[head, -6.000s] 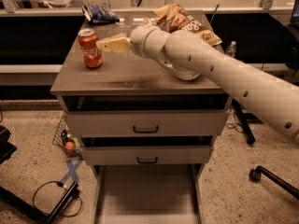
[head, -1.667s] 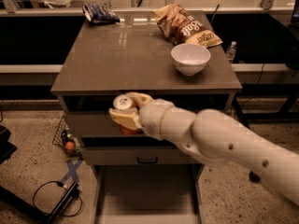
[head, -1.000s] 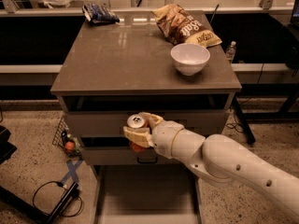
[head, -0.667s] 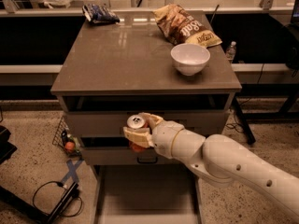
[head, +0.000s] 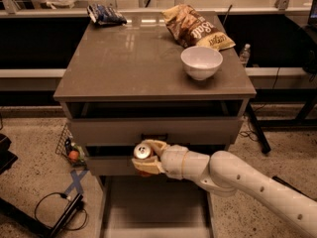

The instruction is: Place coke can into bottom drawer

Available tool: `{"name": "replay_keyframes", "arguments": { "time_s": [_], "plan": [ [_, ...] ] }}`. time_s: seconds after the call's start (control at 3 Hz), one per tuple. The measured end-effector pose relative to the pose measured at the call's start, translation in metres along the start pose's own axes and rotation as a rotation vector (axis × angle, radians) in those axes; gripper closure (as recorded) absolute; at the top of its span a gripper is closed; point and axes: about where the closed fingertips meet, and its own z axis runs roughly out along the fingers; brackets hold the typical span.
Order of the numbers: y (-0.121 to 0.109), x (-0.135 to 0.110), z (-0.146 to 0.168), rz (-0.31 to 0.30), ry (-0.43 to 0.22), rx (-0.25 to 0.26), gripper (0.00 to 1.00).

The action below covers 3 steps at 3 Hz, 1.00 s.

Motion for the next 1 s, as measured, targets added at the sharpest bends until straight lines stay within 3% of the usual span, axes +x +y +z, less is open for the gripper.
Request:
{"name": "replay_keyframes", "arguments": {
  "time_s": [0.33, 0.67, 1.0],
  "plan": [
    [0.005, 0.075, 0.005, -0.002, -0.008, -0.13, 1.0],
    [0.021, 0.147, -0.011, 0.056, 0.032, -0.206, 1.0],
    [0.022, 0.149, -0.009, 0.055, 0.03, -0.206, 1.0]
  ]
}}
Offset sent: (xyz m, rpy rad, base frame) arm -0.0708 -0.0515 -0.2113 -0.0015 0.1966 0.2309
